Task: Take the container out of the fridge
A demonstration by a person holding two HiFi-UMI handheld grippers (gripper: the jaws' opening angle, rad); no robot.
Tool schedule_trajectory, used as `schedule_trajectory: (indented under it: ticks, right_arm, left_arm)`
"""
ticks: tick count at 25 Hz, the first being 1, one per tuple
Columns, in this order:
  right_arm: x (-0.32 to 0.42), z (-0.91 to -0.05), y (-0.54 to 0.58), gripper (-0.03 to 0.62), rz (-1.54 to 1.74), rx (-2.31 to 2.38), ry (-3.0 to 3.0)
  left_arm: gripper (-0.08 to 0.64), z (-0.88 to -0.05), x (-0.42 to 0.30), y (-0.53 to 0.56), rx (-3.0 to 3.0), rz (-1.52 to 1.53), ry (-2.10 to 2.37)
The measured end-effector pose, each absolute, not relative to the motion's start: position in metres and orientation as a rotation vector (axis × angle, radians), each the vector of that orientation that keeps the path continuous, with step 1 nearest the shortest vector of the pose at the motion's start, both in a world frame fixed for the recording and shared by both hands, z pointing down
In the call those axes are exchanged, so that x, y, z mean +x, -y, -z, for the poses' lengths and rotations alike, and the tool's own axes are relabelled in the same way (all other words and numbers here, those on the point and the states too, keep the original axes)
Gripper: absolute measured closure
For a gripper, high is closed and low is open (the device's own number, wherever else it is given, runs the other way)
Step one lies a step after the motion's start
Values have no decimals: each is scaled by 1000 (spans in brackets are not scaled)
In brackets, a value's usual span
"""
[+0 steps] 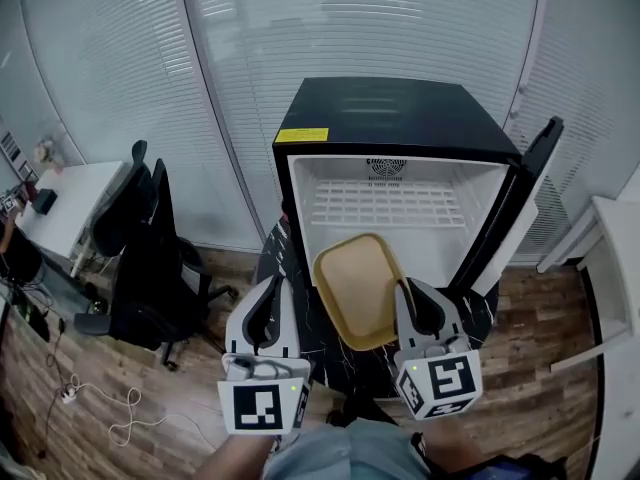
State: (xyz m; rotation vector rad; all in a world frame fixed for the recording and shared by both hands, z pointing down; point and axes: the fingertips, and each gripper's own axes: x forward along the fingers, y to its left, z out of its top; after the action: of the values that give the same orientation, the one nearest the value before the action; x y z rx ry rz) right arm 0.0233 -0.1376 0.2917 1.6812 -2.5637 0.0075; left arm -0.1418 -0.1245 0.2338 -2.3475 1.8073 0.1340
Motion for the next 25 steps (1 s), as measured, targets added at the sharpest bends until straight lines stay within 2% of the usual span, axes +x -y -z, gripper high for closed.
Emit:
schedule_trajectory:
  ticks: [25]
  right_arm:
    - [17,-273,134,558,115,1695,2566]
  left_arm:
    - [546,-235,-144,127,-2377,-183,-1813]
